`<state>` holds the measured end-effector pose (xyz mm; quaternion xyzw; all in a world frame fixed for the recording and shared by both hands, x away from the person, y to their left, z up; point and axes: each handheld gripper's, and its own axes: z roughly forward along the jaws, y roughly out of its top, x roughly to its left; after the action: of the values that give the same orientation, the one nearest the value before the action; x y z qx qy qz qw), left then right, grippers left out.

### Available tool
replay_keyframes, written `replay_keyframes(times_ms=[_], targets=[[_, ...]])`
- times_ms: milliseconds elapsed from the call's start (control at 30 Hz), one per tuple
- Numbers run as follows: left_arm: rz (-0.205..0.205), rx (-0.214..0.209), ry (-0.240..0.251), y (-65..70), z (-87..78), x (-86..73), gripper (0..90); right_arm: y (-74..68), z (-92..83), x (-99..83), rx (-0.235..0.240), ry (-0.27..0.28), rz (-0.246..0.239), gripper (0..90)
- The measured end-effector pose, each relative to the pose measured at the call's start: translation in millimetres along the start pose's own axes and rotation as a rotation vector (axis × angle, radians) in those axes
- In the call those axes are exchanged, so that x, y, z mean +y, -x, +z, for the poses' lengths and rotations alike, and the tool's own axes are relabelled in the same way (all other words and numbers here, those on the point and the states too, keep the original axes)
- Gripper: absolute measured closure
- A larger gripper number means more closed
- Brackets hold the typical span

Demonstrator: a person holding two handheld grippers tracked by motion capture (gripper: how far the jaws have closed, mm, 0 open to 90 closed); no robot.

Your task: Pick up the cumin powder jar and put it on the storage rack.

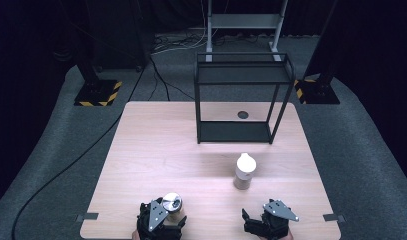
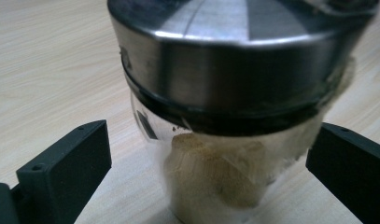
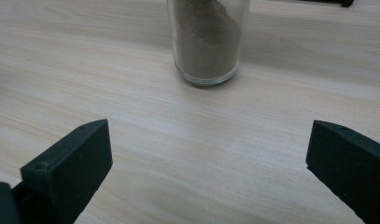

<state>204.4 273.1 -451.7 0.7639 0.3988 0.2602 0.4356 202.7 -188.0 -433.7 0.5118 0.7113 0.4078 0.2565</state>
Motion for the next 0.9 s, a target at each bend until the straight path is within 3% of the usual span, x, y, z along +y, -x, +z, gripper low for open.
replay_keyframes(times_ms=[233, 267, 300, 333, 367, 900], targets=[[-0.001, -0.006, 0.007, -2.4, 7.0, 2.0, 0.0, 1.3, 1.0, -0.7, 0.010, 0.001, -0.001, 0.0], [-0.002, -0.027, -0.001, -6.1, 8.0, 3.1, 0.1, 1.8, 1.1, -0.8, 0.012, 0.001, 0.002, 0.0], [0.002, -0.073, -0.010, -13.5, 9.1, 4.2, 8.2, 1.9, 1.1, -0.9, 0.013, 0.001, 0.002, 0.0], [0.005, -0.076, -0.018, -13.4, 9.8, 5.3, 25.8, 1.8, 1.1, -0.9, 0.012, 0.001, 0.001, 0.0], [0.000, -0.071, -0.016, -12.1, 9.6, 4.9, 29.4, 2.3, 1.1, -1.0, 0.015, 0.001, 0.002, 0.0], [0.002, -0.090, -0.023, -10.5, 9.2, 7.2, 30.6, 4.3, 1.3, -1.0, 0.022, -0.002, 0.005, 0.0]])
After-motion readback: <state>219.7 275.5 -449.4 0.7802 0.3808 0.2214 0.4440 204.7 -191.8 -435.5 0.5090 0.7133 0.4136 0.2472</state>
